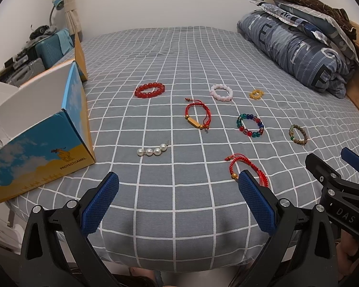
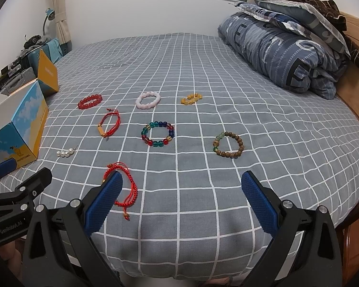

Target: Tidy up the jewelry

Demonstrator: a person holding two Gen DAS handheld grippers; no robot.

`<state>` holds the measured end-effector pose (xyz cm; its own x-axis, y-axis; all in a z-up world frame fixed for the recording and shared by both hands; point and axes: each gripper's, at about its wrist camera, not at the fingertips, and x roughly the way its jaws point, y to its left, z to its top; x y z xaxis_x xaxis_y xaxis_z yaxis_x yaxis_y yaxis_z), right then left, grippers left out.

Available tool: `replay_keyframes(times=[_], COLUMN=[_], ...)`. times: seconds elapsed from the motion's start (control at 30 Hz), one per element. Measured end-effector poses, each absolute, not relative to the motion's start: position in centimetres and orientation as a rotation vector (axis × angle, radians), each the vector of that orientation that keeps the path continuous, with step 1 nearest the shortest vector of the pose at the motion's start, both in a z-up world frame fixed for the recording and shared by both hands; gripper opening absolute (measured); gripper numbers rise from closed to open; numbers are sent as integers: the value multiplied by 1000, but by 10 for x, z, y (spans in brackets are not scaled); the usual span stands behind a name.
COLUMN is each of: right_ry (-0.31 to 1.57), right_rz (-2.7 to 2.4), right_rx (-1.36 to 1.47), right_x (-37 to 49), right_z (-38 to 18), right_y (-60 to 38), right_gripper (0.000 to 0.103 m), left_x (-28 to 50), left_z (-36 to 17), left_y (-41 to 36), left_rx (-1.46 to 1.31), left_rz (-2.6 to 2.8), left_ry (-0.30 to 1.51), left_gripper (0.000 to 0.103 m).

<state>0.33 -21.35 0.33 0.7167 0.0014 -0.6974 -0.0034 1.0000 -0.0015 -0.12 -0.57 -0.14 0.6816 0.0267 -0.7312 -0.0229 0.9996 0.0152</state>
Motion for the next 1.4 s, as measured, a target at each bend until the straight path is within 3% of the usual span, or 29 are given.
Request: replay_keyframes(times=[1.4], right_ry=[764], right_rz=[-1], right_rx=[-4], right_x=[2], right_z=[4], right_y=[-213], right_gripper=[96], left_x=[-3], left_z=[2], left_y=[-6], left_rx=[4], left_rz=[24], left_ry=[810], left_gripper=[97])
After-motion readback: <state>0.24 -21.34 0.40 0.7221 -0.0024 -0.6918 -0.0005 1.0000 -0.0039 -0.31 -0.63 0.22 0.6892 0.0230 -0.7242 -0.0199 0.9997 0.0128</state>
